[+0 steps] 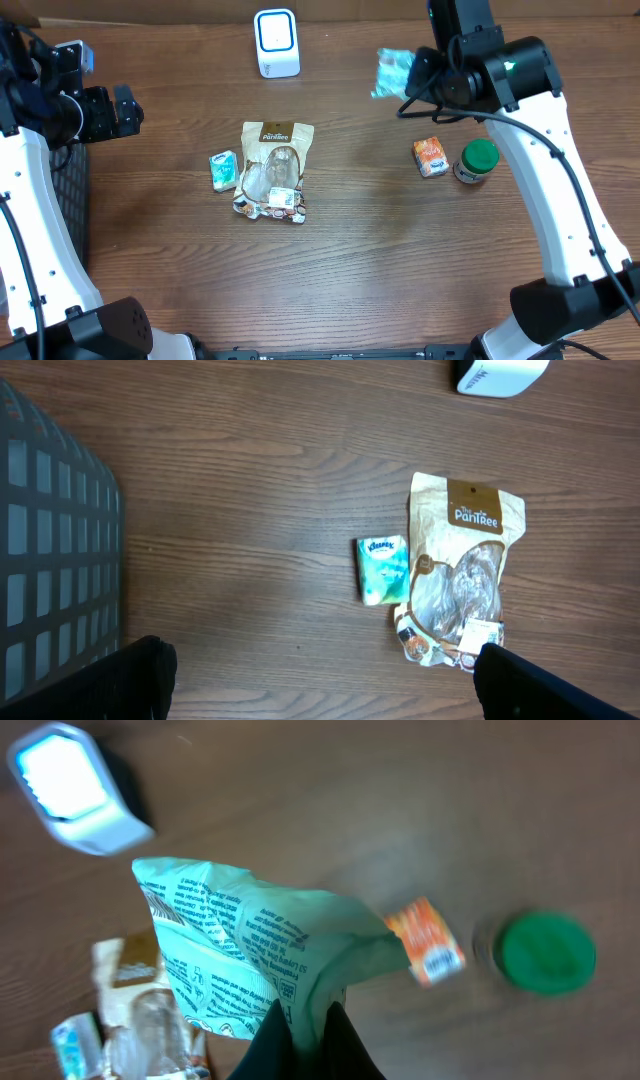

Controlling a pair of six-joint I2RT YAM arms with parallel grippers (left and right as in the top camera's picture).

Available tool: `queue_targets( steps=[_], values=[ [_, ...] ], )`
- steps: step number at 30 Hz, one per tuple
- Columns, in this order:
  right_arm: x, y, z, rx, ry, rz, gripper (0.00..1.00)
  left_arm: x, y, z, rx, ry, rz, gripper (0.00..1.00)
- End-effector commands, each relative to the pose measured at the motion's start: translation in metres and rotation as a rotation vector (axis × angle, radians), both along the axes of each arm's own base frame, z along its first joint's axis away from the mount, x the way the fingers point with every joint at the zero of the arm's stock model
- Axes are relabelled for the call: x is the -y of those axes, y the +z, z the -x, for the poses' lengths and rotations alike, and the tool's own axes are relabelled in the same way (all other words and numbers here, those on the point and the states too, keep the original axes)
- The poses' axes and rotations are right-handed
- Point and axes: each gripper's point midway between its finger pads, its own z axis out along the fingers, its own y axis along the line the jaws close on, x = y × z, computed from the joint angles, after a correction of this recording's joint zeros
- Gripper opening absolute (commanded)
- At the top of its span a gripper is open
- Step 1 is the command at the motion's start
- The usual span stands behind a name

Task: Scan the item barcode
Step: 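Carry the mint-green pack right and lower it beside the jar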

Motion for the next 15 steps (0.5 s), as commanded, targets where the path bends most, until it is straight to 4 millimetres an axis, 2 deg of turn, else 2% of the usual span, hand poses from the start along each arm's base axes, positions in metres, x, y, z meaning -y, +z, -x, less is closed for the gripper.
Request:
queue_targets(
  steps=[1, 6, 11, 15],
  values=[
    [0.014, -0.051, 0.008, -0.130, -0.137, -0.031, 0.04, 0.003, 0.002, -0.002, 0.008, -0.022, -0.006, 1.00],
    [0.037, -0.118, 0.016, -0.215, -0.207, -0.013, 0.04, 0.003, 0.002, -0.002, 0.008, -0.022, -0.006, 1.00],
    [0.050, -0.163, 0.026, -0.249, -0.234, -0.005, 0.04, 0.003, 0.002, -0.002, 0.008, -0.022, -0.006, 1.00],
    [0.058, -0.180, 0.036, -0.282, -0.251, 0.003, 0.06, 0.003, 0.002, -0.002, 0.008, -0.022, -0.006, 1.00]
  ],
)
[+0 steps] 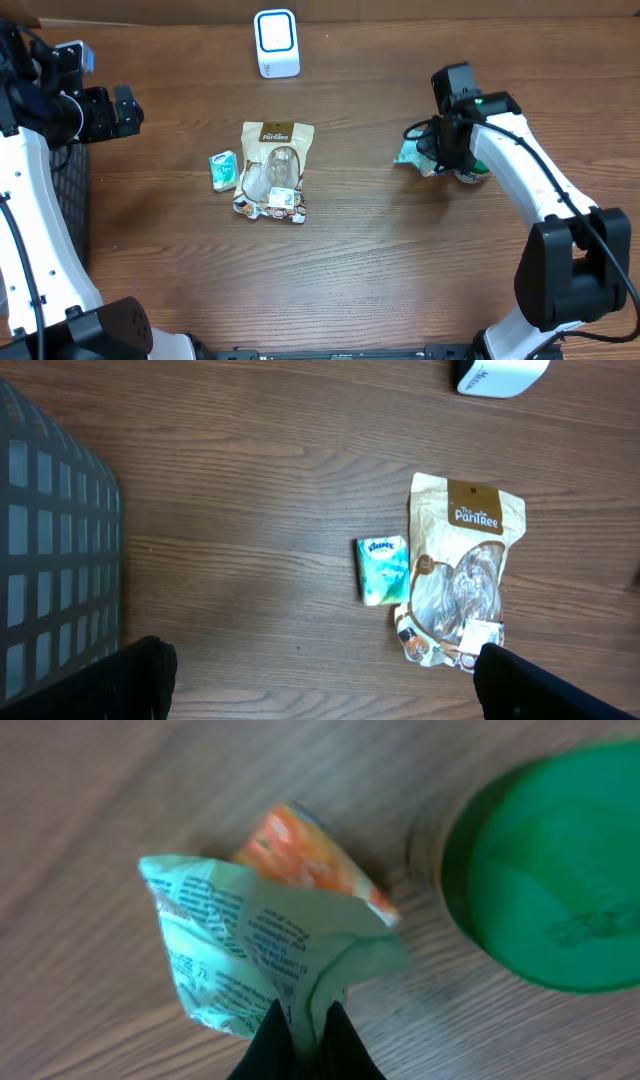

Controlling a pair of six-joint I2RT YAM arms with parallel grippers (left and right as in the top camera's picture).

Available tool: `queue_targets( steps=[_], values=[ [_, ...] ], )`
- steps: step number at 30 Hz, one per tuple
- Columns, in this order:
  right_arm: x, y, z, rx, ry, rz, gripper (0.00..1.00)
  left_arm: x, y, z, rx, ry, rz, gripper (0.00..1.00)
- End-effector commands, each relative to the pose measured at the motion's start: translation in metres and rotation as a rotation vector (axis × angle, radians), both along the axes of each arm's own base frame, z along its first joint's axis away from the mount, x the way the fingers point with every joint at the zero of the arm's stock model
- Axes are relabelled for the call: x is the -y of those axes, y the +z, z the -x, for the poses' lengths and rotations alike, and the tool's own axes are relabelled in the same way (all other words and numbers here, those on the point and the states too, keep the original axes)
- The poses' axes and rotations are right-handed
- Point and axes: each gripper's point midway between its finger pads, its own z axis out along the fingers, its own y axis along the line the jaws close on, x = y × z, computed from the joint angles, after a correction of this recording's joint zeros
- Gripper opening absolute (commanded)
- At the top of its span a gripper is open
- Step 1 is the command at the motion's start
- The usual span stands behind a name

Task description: Scan the item barcode

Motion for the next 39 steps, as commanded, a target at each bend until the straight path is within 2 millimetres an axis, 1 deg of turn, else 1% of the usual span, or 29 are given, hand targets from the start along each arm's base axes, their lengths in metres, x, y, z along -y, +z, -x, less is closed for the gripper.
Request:
queue_targets(
  steps=[1, 4, 7, 8, 10, 13, 17, 20, 24, 26, 28, 39],
  values=[
    [0.008, -0.004, 0.006, -0.009, -0.029, 0.002, 0.09, 0.003, 0.002, -0.002, 0.008, -0.022, -0.005, 0.99],
    [0.013, -0.002, 0.004, -0.002, -0.035, 0.002, 0.22, 0.003, 0.002, -0.002, 0.008, -0.022, -0.005, 0.99],
    [0.017, 0.000, 0.003, -0.004, -0.046, 0.002, 0.30, 0.003, 0.002, -0.002, 0.008, -0.022, -0.005, 0.99],
    [0.018, 0.002, 0.003, -0.006, -0.049, 0.002, 0.35, 0.003, 0.002, -0.002, 0.008, -0.022, -0.005, 1.00],
    [0.019, 0.007, 0.001, -0.002, -0.052, 0.002, 0.43, 0.003, 0.002, -0.002, 0.008, -0.022, -0.005, 1.00],
    [0.019, 0.019, -0.001, -0.001, -0.022, 0.008, 0.49, 0.003, 0.002, -0.002, 0.008, -0.022, -0.005, 0.99],
    [0.009, 0.045, -0.007, 0.009, 0.061, -0.032, 0.52, 0.003, 0.002, -0.002, 0.008, -0.022, -0.005, 1.00],
    [0.001, 0.073, -0.011, 0.028, 0.132, -0.062, 0.52, 0.003, 0.002, -0.002, 0.008, -0.022, -0.005, 0.99],
    [-0.014, 0.109, -0.009, 0.048, 0.260, -0.119, 0.52, 0.003, 0.002, -0.002, 0.008, -0.022, -0.005, 1.00],
    [-0.016, 0.120, -0.008, 0.055, 0.281, -0.128, 0.52, 0.003, 0.002, -0.002, 0.008, -0.022, -0.005, 1.00],
    [-0.016, 0.126, -0.006, 0.054, 0.290, -0.125, 0.52, 0.003, 0.002, -0.002, 0.008, -0.022, -0.005, 1.00],
    [-0.015, 0.126, -0.006, 0.053, 0.302, -0.121, 0.52, 0.003, 0.002, -0.002, 0.008, -0.022, -0.005, 1.00]
  ],
)
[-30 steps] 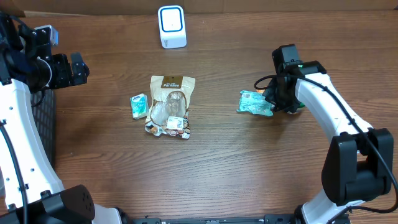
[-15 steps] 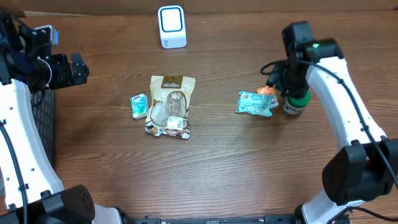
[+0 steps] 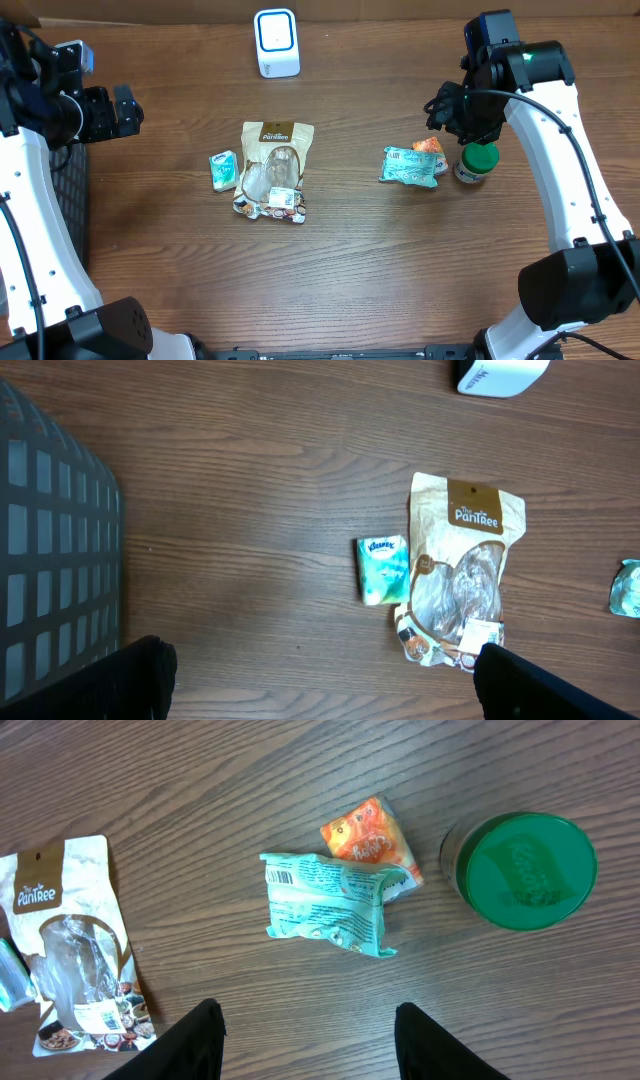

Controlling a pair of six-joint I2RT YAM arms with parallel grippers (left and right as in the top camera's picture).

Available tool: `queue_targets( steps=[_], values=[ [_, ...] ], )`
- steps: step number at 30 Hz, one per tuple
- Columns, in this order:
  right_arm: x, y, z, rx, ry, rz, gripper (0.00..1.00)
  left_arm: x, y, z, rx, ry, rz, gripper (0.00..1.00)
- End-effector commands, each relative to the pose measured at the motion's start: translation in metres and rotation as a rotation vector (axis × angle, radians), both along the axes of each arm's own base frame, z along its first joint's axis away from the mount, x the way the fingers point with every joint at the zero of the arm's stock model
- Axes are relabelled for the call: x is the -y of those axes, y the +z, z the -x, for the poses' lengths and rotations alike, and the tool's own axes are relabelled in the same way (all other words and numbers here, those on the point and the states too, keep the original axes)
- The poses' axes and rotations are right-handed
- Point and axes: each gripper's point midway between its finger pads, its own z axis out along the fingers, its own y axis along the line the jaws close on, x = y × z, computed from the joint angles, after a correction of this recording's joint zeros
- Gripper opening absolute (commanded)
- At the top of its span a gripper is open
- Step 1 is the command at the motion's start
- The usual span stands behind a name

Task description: Scan the item barcode

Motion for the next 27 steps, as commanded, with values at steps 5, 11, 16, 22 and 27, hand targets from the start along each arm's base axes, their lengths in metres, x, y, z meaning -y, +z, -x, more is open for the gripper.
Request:
queue_targets(
  steps=[5, 11, 16, 22, 27],
  values=[
    [-0.0006, 0.0116, -0.0023, 0.036, 0.012, -0.007, 0.52, 0.0027, 0.0018, -0.0022, 0.008, -0.022, -0.006, 0.99],
    [-0.0006, 0.0116, -0.0024, 0.036, 0.012, -0.007, 0.52, 0.0027, 0.0018, -0.0022, 0.008, -0.022, -0.006, 1.00],
    [-0.0006, 0.0116, -0.0024, 0.036, 0.012, -0.007, 0.53, 0.0027, 0.0018, -0.0022, 0.008, -0.022, -0.006, 1.00],
    [0.0018, 0.0114, -0.0028, 0.039, 0.011, 0.007, 0.53, 0.0027, 0.0018, -0.0022, 0.008, -0.022, -0.006, 0.99],
    [0.0019, 0.0114, -0.0028, 0.040, 0.023, 0.011, 0.53, 0.0027, 0.0018, -0.0022, 0.008, -0.022, -0.006, 1.00]
  ],
)
